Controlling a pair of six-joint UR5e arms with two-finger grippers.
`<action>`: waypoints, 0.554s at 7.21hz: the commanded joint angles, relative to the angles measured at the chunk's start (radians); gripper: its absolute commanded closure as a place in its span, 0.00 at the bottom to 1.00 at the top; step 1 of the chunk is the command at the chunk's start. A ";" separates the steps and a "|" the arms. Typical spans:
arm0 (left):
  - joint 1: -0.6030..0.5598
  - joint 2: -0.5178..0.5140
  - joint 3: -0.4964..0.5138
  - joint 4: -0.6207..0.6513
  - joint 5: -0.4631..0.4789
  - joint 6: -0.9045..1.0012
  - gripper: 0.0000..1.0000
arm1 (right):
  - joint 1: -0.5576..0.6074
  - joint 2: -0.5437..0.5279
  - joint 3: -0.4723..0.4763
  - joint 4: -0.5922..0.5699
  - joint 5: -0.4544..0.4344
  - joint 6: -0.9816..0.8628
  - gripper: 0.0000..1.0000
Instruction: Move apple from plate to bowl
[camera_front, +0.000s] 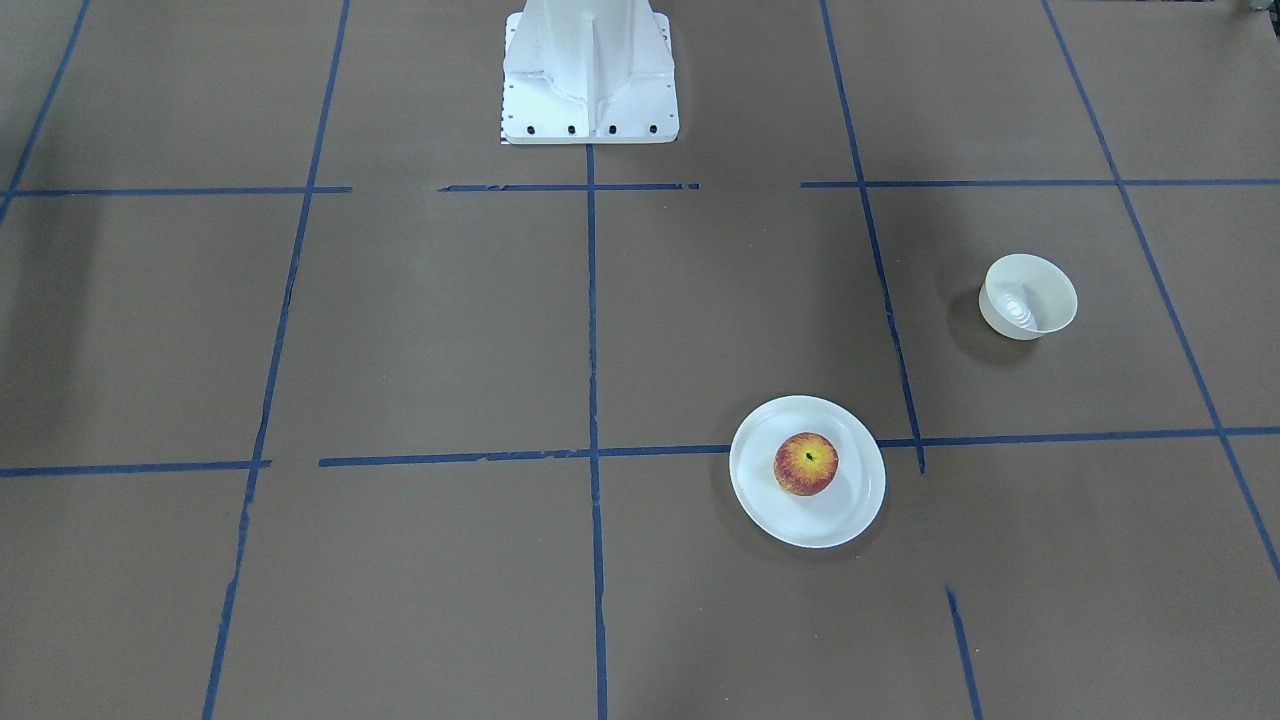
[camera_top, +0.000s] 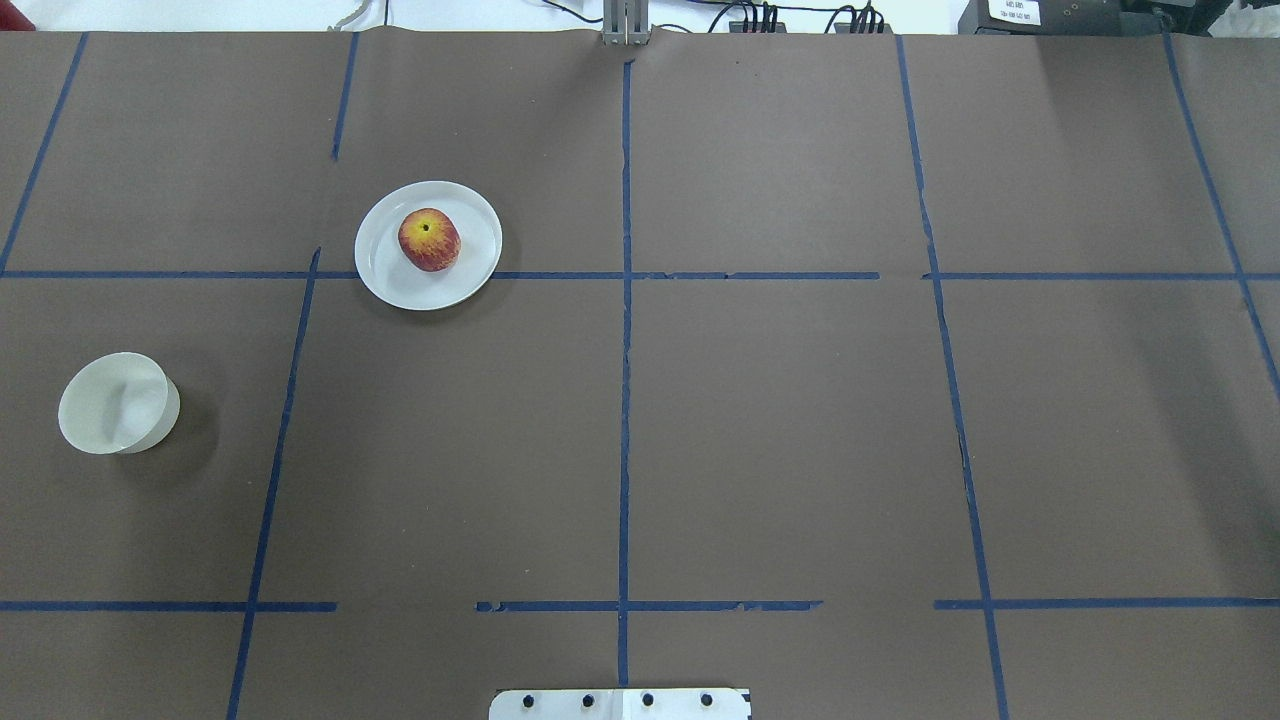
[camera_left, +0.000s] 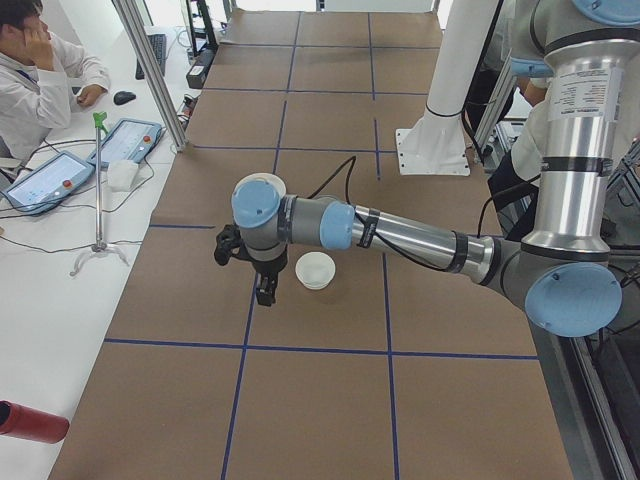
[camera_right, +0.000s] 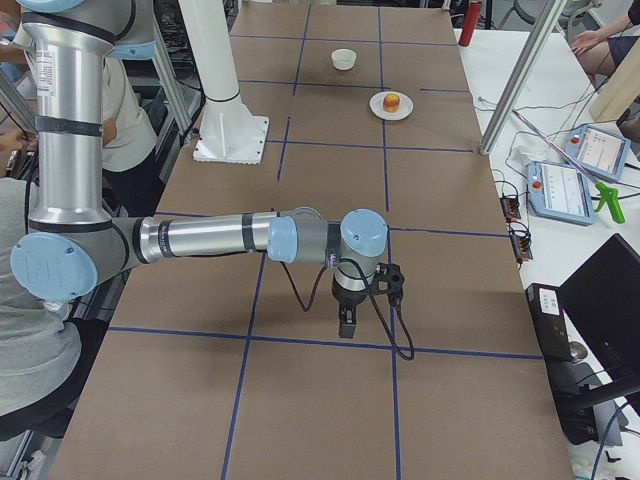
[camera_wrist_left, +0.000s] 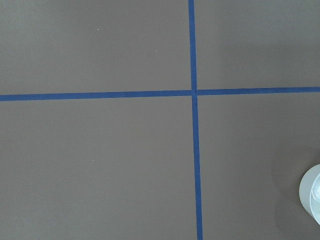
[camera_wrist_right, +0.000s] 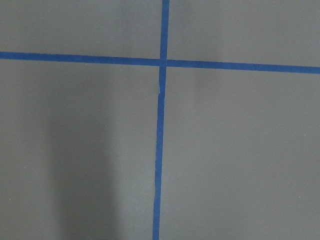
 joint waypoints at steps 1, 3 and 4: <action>0.250 -0.148 -0.072 -0.013 0.082 -0.333 0.00 | 0.000 0.000 0.001 0.000 0.000 0.000 0.00; 0.474 -0.324 -0.054 -0.013 0.136 -0.607 0.00 | 0.000 0.000 -0.001 0.000 0.000 0.000 0.00; 0.523 -0.428 0.028 -0.042 0.136 -0.722 0.00 | 0.000 0.000 0.001 0.000 0.001 0.000 0.00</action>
